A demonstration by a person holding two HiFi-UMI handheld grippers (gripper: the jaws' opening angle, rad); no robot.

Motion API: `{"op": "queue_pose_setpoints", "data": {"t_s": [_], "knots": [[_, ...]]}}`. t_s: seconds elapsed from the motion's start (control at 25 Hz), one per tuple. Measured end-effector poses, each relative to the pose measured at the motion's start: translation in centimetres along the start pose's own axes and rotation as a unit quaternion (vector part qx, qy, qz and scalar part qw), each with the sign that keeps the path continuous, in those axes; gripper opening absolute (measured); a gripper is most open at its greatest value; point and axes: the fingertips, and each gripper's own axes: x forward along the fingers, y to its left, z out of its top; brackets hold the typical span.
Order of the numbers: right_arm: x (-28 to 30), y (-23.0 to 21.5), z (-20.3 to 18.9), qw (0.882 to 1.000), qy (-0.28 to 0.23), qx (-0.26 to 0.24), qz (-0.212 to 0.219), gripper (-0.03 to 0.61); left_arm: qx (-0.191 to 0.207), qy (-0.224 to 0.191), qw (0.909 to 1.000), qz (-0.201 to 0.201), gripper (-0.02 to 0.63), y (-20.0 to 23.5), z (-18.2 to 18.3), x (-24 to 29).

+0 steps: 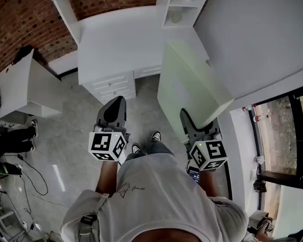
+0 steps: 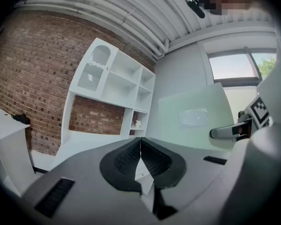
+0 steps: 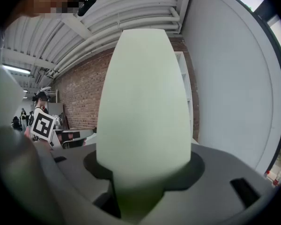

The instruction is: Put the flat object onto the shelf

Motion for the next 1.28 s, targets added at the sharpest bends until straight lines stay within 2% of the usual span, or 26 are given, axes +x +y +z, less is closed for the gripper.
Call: {"op": "queue_pose_setpoints", "data": {"t_s": [0.4,0.72,1.28], "knots": [[-3.1,2.9,0.1,0.999,-0.019,-0.024,-0.012,0.265,0.001,-0.018,0.9997,-0.017,0.014,-0.8,0.2,-3.0],[-3.9,4.0,-0.4,0.999,-0.036,0.01,0.004,0.278,-0.001,-0.027,0.9991,-0.033,0.014,-1.4,0.6,-4.2],[1.5,0.7,1.1,0.999,-0.036,0.002,0.019,0.278,0.019,-0.02,0.9996,0.003,0.014,0.2,1.5,0.8]]}}
